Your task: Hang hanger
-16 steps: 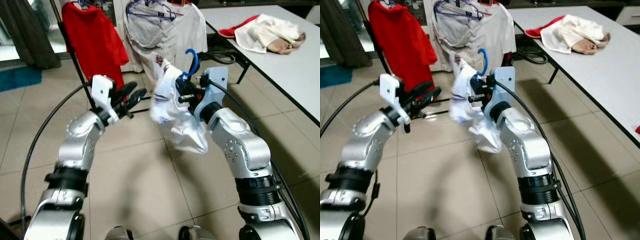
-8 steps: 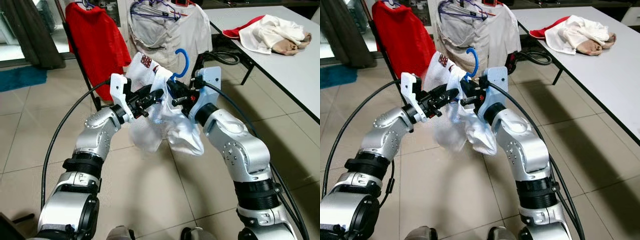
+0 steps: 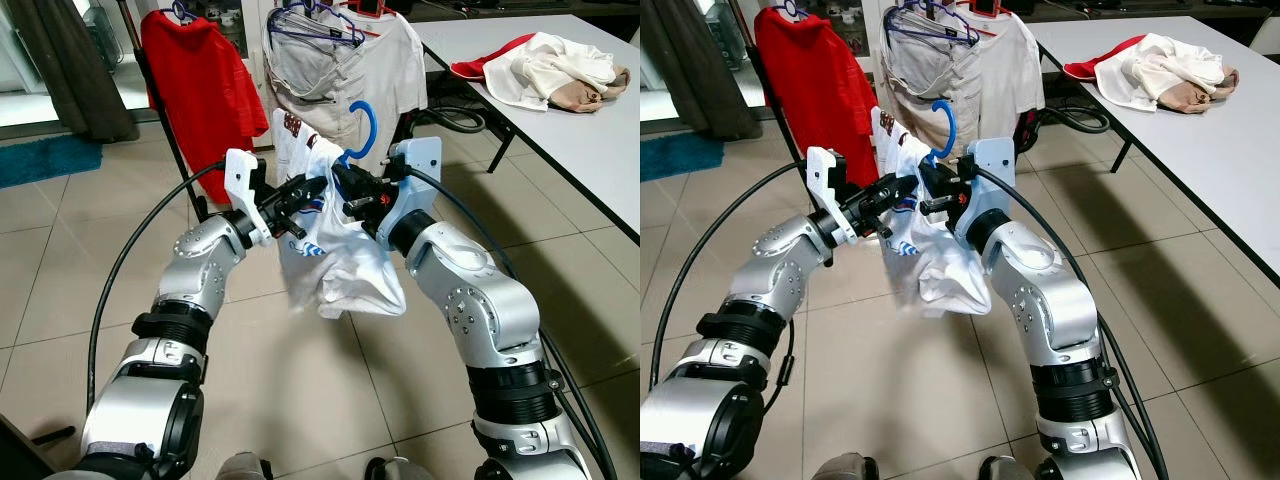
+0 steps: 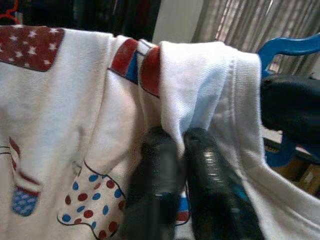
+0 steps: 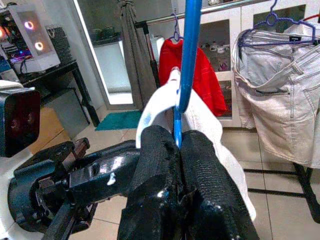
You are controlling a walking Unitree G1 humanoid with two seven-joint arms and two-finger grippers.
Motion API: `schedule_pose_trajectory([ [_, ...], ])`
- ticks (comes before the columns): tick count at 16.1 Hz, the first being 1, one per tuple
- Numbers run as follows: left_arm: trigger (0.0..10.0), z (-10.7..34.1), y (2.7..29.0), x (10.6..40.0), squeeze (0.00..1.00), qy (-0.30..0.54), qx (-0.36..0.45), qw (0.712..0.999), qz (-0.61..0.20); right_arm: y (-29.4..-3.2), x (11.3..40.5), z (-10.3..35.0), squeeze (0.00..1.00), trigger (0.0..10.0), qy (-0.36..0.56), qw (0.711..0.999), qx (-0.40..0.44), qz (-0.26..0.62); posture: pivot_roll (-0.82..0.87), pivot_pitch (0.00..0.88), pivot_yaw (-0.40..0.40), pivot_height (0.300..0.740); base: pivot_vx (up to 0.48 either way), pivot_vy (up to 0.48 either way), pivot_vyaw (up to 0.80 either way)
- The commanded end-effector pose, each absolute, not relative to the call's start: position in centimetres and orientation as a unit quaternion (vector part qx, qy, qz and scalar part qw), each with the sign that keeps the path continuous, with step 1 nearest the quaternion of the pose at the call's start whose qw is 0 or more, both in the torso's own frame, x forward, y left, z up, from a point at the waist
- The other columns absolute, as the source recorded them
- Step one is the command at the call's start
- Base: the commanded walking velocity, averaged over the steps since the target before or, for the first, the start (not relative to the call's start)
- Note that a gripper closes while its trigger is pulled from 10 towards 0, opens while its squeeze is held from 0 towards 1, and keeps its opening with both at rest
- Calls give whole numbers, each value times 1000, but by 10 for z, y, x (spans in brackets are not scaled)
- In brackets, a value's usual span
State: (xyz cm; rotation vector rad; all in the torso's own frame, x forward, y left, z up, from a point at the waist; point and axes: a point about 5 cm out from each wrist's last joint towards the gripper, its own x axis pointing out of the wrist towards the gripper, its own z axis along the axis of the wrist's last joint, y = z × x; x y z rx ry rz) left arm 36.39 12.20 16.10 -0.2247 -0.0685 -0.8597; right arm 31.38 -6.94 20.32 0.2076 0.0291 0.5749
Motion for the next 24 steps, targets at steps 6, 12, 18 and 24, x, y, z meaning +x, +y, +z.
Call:
schedule_pose_trajectory([
  [6,0,168,128,365,0,-66,-118,905,-403,-71,313,207,0,10000,7,954,107,279,-61,24,54,740,0,0,0],
  [12,0,162,153,361,0,-86,-149,932,-320,-92,325,179,0,10000,66,976,96,182,-50,20,58,740,0,0,0],
  [18,0,130,152,352,0,-18,-129,951,-279,-112,322,134,0,10000,201,971,28,123,-52,17,55,740,0,0,0],
  [24,0,117,137,347,0,21,-96,952,-289,-94,307,121,0,10000,260,943,-44,201,-61,7,57,740,0,0,0],
])
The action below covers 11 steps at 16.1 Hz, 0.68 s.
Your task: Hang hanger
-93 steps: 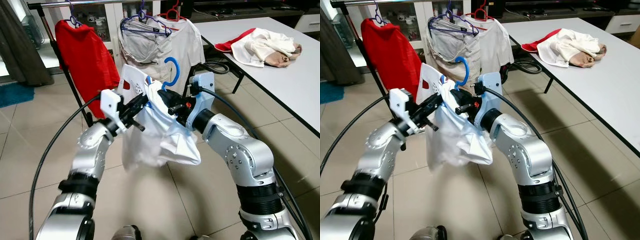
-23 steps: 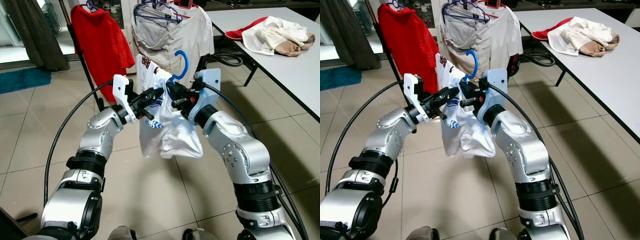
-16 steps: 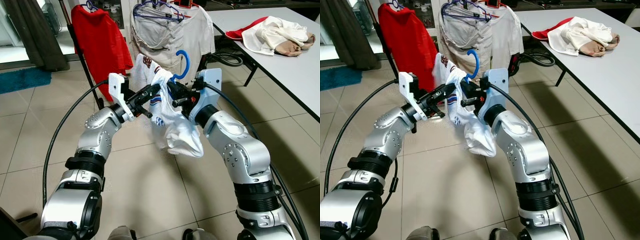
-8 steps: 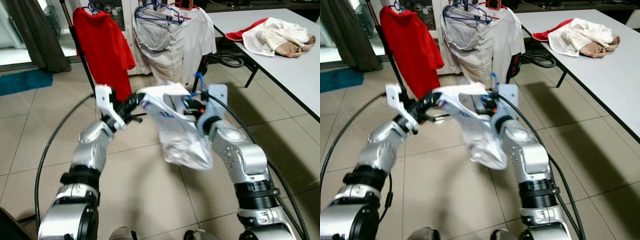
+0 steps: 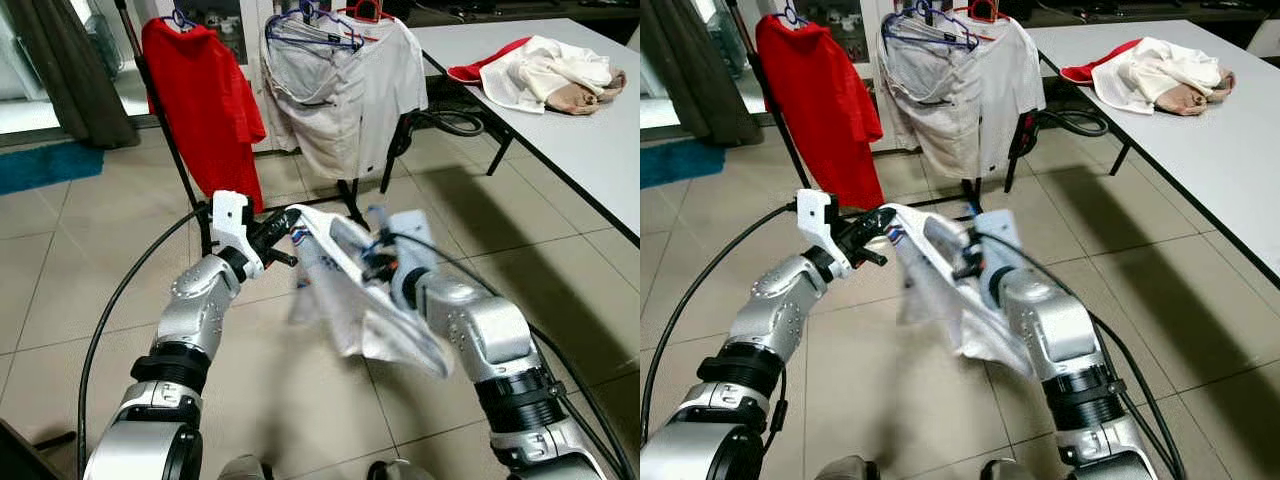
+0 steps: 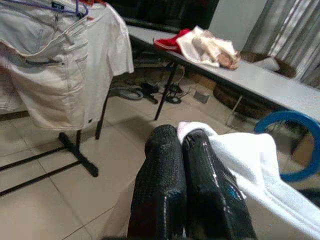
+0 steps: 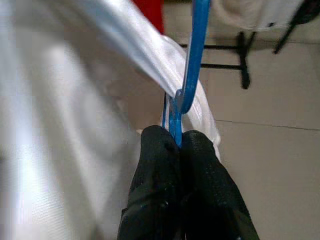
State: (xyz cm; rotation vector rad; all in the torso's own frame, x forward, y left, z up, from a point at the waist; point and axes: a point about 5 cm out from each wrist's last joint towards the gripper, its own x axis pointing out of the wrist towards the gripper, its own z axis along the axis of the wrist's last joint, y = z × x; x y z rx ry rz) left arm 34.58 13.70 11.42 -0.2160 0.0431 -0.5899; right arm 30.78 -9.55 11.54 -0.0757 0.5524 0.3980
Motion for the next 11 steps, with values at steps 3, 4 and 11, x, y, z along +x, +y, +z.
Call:
schedule_pose_trajectory([
  [3,0,114,139,348,0,31,-86,956,-279,-86,297,124,0,10000,268,925,-56,264,-65,0,55,740,0,0,0],
  [4,0,114,140,348,0,33,-83,956,-278,-85,294,124,0,10000,271,919,-62,279,-66,0,56,740,0,0,0],
  [11,0,127,114,333,0,-5,-121,915,-385,-105,327,153,0,10000,145,982,47,108,-55,6,51,740,0,0,0],
])
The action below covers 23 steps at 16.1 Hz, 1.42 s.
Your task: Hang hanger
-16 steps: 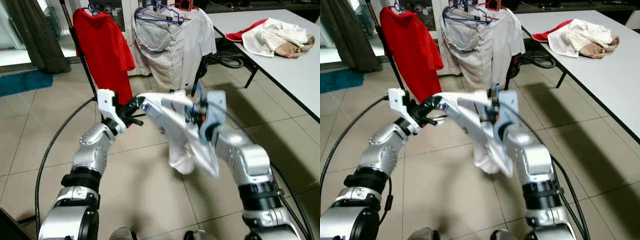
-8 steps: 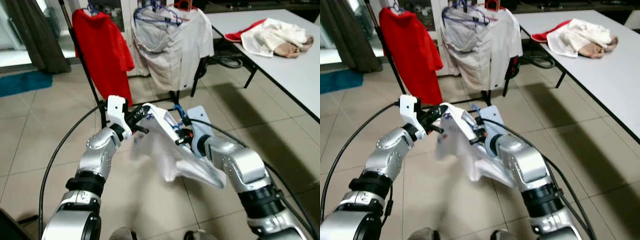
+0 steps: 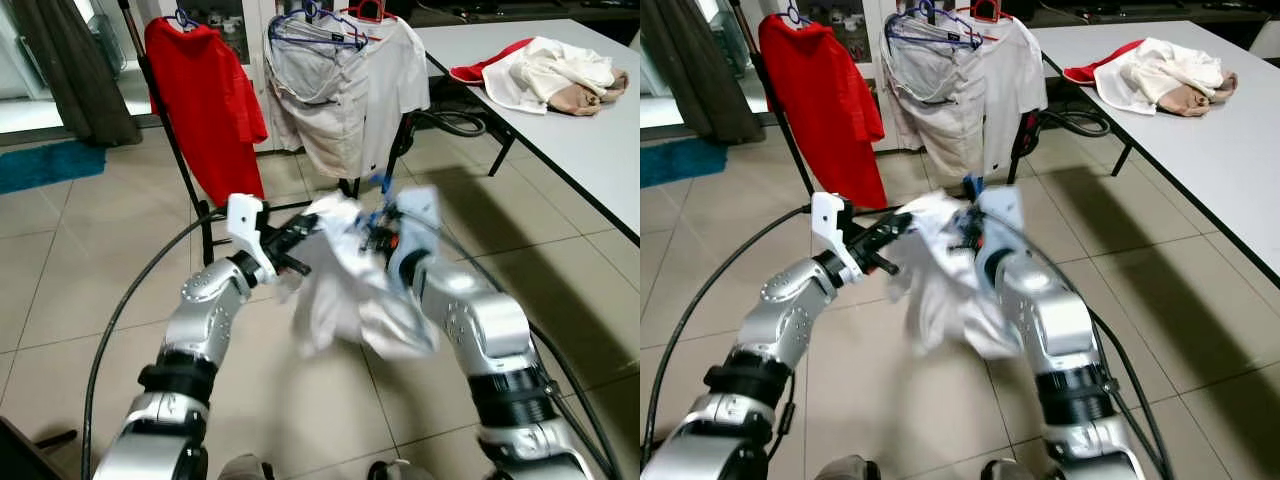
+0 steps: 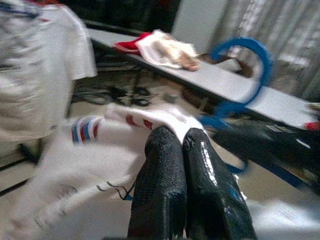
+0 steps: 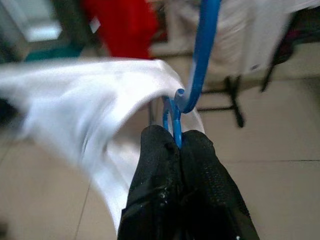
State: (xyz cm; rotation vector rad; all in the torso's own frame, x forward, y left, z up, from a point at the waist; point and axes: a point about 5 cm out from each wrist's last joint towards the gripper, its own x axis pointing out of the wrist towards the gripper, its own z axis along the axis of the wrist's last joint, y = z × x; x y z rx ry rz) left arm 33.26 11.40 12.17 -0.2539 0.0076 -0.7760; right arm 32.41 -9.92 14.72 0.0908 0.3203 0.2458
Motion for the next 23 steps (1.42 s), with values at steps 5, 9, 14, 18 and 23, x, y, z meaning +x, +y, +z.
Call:
schedule_pose_trajectory([
  [5,0,133,96,316,0,-15,-144,873,-466,-105,336,172,0,10000,65,984,152,63,-45,10,51,740,0,0,0],
  [9,0,127,89,306,0,24,-142,853,-501,-115,343,187,0,10000,4,986,167,22,-47,9,52,740,0,0,0],
  [14,10000,120,110,327,0,38,-87,926,-364,-98,345,195,0,10000,-7,986,132,99,-54,11,53,740,0,0,0],
  [18,10000,122,115,320,1000,48,-83,905,-413,-93,341,194,0,10000,-12,979,145,140,-54,10,47,740,0,0,0],
  [23,10000,120,125,301,1000,69,-31,864,-498,-98,340,197,0,10000,-20,973,143,182,-46,8,54,740,0,0,0],
])
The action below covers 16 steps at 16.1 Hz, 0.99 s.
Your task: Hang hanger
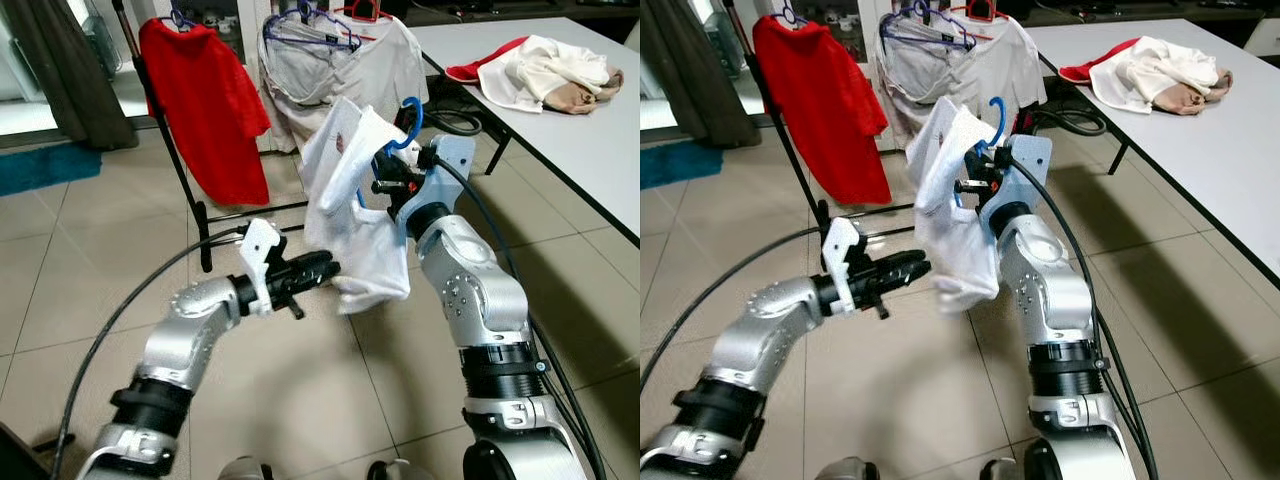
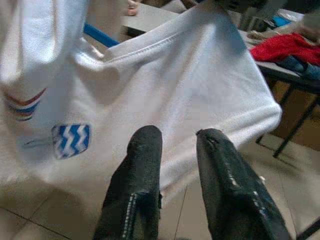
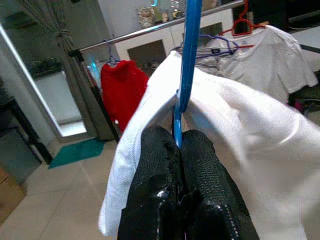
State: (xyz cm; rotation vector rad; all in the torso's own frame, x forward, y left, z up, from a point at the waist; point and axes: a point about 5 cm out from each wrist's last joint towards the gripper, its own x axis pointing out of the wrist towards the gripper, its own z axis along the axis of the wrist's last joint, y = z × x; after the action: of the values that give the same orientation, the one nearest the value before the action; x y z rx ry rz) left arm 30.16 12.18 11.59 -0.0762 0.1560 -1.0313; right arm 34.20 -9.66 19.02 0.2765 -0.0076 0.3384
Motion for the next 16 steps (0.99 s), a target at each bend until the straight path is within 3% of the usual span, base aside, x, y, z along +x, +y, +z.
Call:
schedule_pose_trajectory([
  [1,10000,123,130,302,1000,65,-31,866,-494,-98,339,199,0,10000,-23,971,143,192,-46,8,54,740,0,0,0],
  [4,10000,172,204,324,1000,-31,-56,917,-394,-109,329,203,0,10000,-25,950,124,286,-39,8,58,740,0,0,0],
  [7,10000,196,242,331,1000,-57,-38,936,-346,-120,321,209,0,10000,-33,929,131,344,-32,9,60,740,0,0,0],
  [8,10000,202,257,333,157,-54,-21,943,-329,-124,315,214,0,10000,-46,916,131,376,-34,10,62,740,0,0,0],
  [9,10000,205,268,336,0,-51,-12,949,-311,-126,310,219,0,10000,-55,905,128,403,-34,10,62,740,0,0,0],
  [14,10000,190,285,346,0,7,28,967,-252,-129,284,233,0,10000,-83,849,139,503,-35,11,65,740,0,0,0],
  [16,10000,195,273,349,0,-25,-16,955,-296,-128,275,234,0,10000,-79,830,135,536,-35,11,65,740,0,0,0],
])
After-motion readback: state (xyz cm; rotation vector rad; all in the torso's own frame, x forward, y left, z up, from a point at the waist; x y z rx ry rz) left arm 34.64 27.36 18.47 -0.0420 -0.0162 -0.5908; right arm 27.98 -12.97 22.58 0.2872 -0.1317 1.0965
